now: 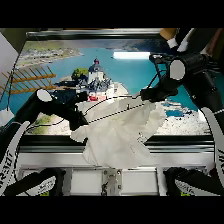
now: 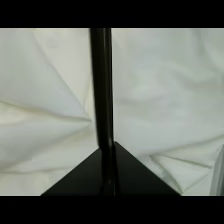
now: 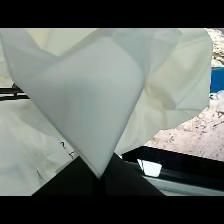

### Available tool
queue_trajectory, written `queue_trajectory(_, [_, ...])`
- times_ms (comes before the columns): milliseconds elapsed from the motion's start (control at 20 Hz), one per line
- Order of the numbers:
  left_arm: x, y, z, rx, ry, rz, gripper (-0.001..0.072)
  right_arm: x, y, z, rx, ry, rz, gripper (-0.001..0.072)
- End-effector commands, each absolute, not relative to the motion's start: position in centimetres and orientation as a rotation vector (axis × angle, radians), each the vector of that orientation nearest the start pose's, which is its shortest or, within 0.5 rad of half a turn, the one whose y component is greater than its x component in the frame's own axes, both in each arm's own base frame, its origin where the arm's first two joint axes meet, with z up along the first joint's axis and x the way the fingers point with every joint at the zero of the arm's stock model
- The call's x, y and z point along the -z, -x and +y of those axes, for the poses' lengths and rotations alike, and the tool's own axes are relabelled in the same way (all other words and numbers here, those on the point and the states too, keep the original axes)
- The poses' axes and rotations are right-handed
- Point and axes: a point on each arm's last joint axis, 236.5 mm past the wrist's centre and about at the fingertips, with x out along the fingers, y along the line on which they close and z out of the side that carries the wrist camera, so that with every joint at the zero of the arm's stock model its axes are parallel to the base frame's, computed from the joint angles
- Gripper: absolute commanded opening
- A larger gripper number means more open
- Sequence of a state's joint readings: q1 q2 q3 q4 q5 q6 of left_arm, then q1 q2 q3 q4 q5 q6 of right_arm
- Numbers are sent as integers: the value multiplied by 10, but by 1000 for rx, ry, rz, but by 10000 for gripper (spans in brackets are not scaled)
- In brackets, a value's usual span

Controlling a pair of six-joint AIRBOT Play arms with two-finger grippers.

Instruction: Fold the clothes and pants, and hang the long-sleeved shirts on hangers.

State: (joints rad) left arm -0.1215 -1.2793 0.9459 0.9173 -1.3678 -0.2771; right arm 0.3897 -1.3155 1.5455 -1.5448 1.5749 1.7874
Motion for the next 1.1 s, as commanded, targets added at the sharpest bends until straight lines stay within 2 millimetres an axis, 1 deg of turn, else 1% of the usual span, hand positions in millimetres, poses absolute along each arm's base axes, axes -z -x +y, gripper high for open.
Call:
queue_trajectory(0, [10, -279, -186, 1384, -443, 1030, 10, -105, -336, 157, -273, 67, 1362, 15])
queue_trajectory(150, [3, -290, -189, 1382, -465, 997, 10, -110, -332, 163, -290, 88, 1347, 14])
queue_trajectory(250, [-3, -293, -194, 1402, -468, 953, 10, -111, -328, 175, -318, 111, 1334, 14])
queue_trajectory(350, [-8, -293, -200, 1420, -454, 921, 10, -114, -325, 192, -360, 132, 1306, 14])
queue_trajectory(500, [-13, -297, -206, 1420, -429, 889, 10, -124, -318, 226, -446, 167, 1243, 14])
queue_trajectory(700, [-14, -296, -207, 1426, -429, 881, 10, -139, -308, 275, -566, 195, 1137, 14])
queue_trajectory(800, [-14, -294, -207, 1434, -426, 886, 10, -143, -305, 292, -607, 199, 1097, 14])
queue_trajectory(900, [-14, -290, -207, 1449, -423, 894, 11, -147, -305, 300, -626, 193, 1066, 14])
queue_trajectory(1050, [-15, -286, -207, 1463, -419, 902, 10, -149, -308, 303, -626, 180, 1052, 14])
